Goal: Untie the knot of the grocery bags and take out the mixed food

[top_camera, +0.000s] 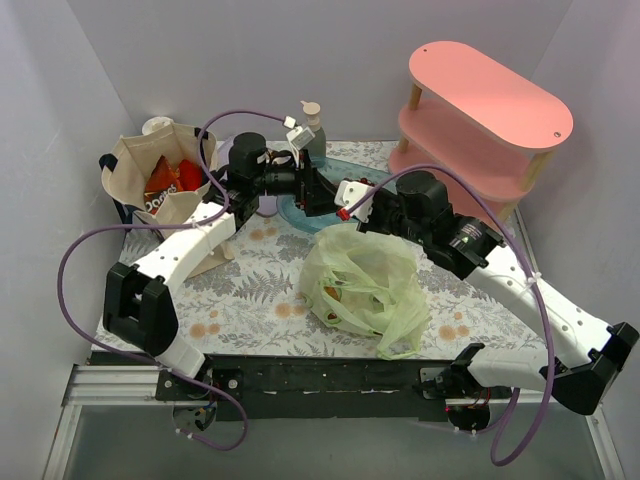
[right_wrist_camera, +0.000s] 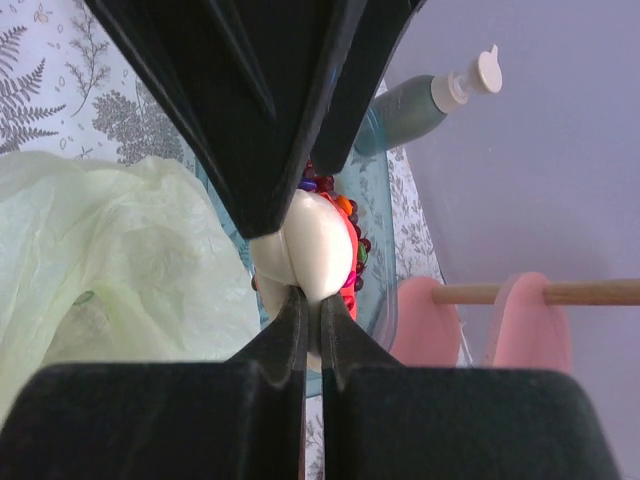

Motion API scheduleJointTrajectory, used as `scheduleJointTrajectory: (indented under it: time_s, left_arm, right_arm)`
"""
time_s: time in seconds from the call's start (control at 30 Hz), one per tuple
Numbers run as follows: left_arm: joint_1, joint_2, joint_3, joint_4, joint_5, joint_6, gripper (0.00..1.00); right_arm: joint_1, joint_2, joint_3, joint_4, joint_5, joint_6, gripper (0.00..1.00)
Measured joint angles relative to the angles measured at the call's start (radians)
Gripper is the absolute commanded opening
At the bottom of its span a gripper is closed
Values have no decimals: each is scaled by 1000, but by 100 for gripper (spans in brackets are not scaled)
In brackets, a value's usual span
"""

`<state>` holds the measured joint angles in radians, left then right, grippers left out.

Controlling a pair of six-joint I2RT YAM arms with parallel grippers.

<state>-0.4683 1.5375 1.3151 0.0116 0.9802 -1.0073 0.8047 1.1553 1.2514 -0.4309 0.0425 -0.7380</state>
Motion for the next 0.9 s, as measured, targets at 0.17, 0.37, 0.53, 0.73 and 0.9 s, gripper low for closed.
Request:
scheduleJointTrajectory:
  time_s: [0.17, 0.37, 0.53, 0.73, 0.9]
  left_arm:
    - [-1, 47, 9, 13, -4, -12, 44]
    - [-10, 63, 15, 23, 10, -16, 0]
    - [-3, 65, 40, -3, -17, 23, 0]
    - [52, 66, 179, -179, -109, 223, 0]
    - [88, 65, 311, -352, -288, 461, 0]
  right_arm:
    - [0, 35, 36, -1, -19, 10, 1]
    - [-9, 64, 39, -14, -21, 20, 56]
    - [-6, 58, 43, -22, -30, 46, 89]
    - [-63, -11, 43, -90, -23, 77, 90]
    - [-171, -101, 42, -131, -6, 113, 91]
